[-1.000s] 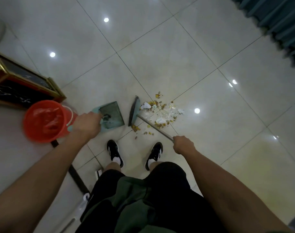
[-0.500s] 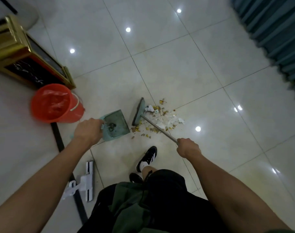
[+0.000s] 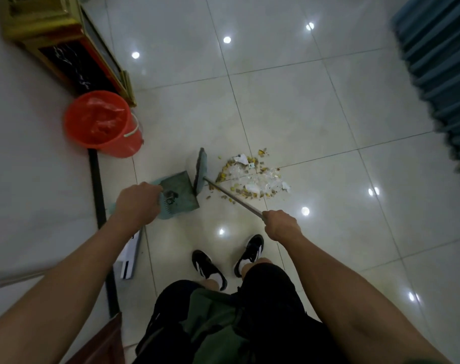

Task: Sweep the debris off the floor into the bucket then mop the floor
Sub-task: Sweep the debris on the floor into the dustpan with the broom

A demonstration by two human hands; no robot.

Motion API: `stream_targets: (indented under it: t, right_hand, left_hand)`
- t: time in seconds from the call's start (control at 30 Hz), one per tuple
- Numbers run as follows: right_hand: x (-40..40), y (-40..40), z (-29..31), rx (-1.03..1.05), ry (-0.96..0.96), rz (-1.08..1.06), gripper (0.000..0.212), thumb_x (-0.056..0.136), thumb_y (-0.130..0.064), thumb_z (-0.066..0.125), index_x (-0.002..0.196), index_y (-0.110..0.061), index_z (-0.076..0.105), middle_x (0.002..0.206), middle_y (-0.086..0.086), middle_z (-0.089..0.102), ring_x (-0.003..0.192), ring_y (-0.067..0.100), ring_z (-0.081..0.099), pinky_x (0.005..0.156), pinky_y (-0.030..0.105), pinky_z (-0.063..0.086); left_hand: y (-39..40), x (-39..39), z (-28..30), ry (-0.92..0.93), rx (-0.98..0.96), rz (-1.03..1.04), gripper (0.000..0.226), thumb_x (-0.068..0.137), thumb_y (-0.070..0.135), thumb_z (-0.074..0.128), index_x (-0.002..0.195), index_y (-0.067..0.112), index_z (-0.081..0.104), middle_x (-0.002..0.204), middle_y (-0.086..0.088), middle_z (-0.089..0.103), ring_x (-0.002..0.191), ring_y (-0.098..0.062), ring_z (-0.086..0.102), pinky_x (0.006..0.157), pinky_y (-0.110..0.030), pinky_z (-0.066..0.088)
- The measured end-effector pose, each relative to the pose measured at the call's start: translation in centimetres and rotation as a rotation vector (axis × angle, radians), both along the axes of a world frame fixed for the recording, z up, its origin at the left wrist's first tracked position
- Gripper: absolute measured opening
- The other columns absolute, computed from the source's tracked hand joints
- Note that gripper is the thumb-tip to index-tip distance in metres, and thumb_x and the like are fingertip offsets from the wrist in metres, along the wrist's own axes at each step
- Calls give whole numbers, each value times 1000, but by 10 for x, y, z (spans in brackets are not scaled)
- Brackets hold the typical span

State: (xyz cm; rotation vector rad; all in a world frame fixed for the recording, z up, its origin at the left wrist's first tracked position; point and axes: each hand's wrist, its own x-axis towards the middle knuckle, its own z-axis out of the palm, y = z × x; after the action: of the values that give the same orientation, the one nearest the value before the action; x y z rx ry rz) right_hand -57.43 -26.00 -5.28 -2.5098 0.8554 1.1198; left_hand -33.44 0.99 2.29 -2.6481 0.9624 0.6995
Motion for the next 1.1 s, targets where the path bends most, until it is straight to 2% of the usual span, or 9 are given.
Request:
stream_targets:
  t: [0.13,0.3,0.43,0.57,0.73,0.83,0.93,1.1]
  right_hand:
    - [-1,-12,-8,0,24,70,35,94,-11,46,126,-18,57,111,7,62,86,23,58,71,30,44]
    - [-24,-59,-11,-40,50,103,34,95,-12,44,126,-16,57,118,8,61,103,26,62,76,33,43]
    - [-53,-107,-6,-109,56,114,30,97,-16,43,123,-16,58,114,6,63,99,23,64,78,32,48]
    - [-81,-154,1,-185,81,101,30,98,-16,43,123,-18,59,113,3,64,100,22,65,78,31,48]
    - [-113,-188,4,-195,42,52,27,97,-17,45,118,-19,60,107,2,64,92,23,66,77,31,49]
    - [-124,-201,4,-154,-1,21,24,91,-18,48,111,-19,61,89,-1,58,74,22,57,67,30,45]
    - [-130,-208,3,-129,-18,15,24,87,-19,50,108,-22,60,77,-3,48,69,21,53,63,29,40]
    - [-110,-199,-2,-98,-87,17,24,88,-20,51,111,-23,58,79,-1,48,68,22,52,62,30,39]
  left_hand:
    - [-6,-17,-1,9,56,27,18,88,21,58,103,24,67,90,-2,66,73,-21,63,57,-28,40]
    - [-40,-44,-6,30,84,74,20,88,21,58,106,24,67,92,-4,68,75,-23,64,61,-29,45]
    - [-79,-62,-7,19,101,62,20,89,24,60,108,24,66,97,-5,68,86,-26,67,72,-33,53]
    - [-119,-70,-7,32,88,42,21,90,28,61,111,24,66,101,-6,68,90,-28,66,76,-35,54]
    - [-166,-77,-5,41,48,52,21,88,35,68,106,25,68,99,-6,67,87,-28,65,72,-33,50]
    - [-188,-81,-5,31,45,35,21,87,36,69,105,25,69,100,-6,68,88,-28,65,69,-31,46]
    - [-204,-83,-6,20,39,16,19,86,31,67,104,25,70,99,-7,69,87,-29,66,67,-31,45]
    - [-206,-80,-4,-2,39,17,20,85,32,67,104,26,70,100,-7,69,88,-30,67,67,-31,44]
